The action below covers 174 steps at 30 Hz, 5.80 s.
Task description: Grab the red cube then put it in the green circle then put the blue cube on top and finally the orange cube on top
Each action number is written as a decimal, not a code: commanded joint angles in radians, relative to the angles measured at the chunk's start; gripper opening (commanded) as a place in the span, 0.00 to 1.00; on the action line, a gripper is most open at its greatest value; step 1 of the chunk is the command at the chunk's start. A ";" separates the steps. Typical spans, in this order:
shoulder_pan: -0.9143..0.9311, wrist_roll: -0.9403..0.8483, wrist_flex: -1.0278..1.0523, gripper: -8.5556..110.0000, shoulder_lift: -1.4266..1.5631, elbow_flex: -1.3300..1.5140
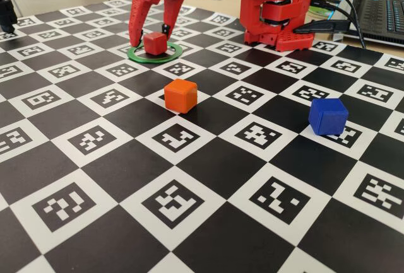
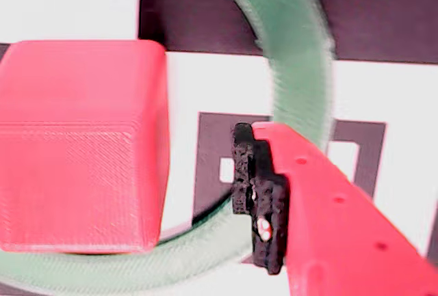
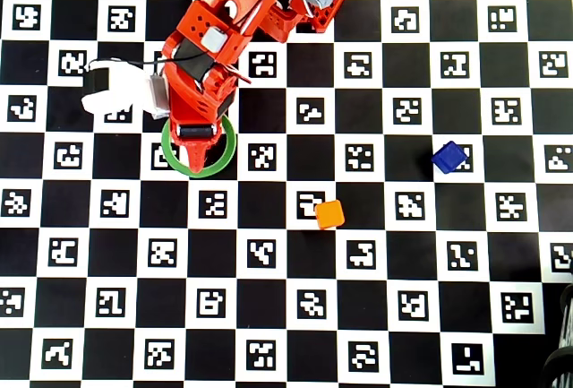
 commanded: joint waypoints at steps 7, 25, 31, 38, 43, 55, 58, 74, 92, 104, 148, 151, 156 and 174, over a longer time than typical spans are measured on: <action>-0.055 0.135 0.324 0.39 0.172 -0.304; -0.890 0.963 0.554 0.39 0.140 -0.546; -1.147 1.120 0.532 0.39 0.052 -0.629; -1.379 1.155 0.482 0.40 -0.104 -0.689; -1.443 1.252 0.485 0.40 -0.227 -0.769; -1.528 1.361 0.408 0.42 -0.367 -0.822; -1.528 1.364 0.345 0.42 -0.364 -0.765; -1.489 1.333 0.067 0.42 -0.388 -0.511; -1.462 1.164 0.026 0.42 -0.408 -0.476; -1.470 0.916 0.003 0.42 -0.402 -0.466; -1.012 0.726 0.397 0.09 -0.110 -0.704; -0.830 0.684 0.454 0.09 -0.087 -0.721; -0.535 0.492 0.532 0.09 -0.055 -0.732; -0.075 0.155 0.497 0.09 -0.017 -0.627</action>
